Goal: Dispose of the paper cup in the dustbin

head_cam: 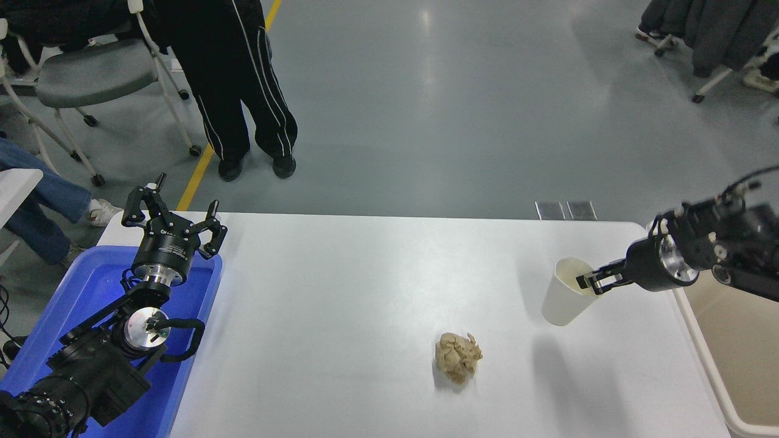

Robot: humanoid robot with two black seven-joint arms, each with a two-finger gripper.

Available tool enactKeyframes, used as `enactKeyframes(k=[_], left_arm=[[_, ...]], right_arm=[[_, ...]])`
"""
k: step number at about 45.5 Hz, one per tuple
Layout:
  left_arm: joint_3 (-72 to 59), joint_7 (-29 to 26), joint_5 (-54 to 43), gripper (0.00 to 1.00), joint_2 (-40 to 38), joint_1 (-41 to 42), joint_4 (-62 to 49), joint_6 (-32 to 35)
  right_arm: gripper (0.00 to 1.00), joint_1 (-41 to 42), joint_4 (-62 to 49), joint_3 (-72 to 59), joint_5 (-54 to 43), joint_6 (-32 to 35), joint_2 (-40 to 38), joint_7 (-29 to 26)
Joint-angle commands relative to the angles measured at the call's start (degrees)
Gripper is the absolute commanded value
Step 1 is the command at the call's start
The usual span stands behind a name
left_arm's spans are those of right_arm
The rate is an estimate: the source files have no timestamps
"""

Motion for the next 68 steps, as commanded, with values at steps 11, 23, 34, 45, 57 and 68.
enactKeyframes(k=[11,23,34,45,57,68], left_arm=[[0.0,0.0,0.0,1.0,0.0,0.0,0.0,0.0],[0.0,0.0,0.0,1.0,0.0,0.0,0.0,0.0],[0.0,0.0,0.0,1.0,0.0,0.0,0.0,0.0],[0.0,0.0,0.0,1.0,0.0,0.0,0.0,0.0],[0.0,0.0,0.0,1.0,0.0,0.0,0.0,0.0],[0.0,0.0,0.0,1.0,0.0,0.0,0.0,0.0]], right_arm=[[0.0,16.84,8.9,0.5,2.09,14.82,-7.23,-0.32],[0.0,18.17,8.91,0.94,1.83,14.47,-7.41,-0.41],[0.0,17.29,6.8,0.85,1.56,14.2,-7.85,-0.76],[0.0,9.12,-1.1,0.94,1.47,8.67,-9.17,-0.67],[0.0,2.88,-7.52,1.12,2.27,4.36,-11.54,-0.67],[0.0,-3.63,-15.43,2.17,5.95,-0.74,-11.63,-0.67]])
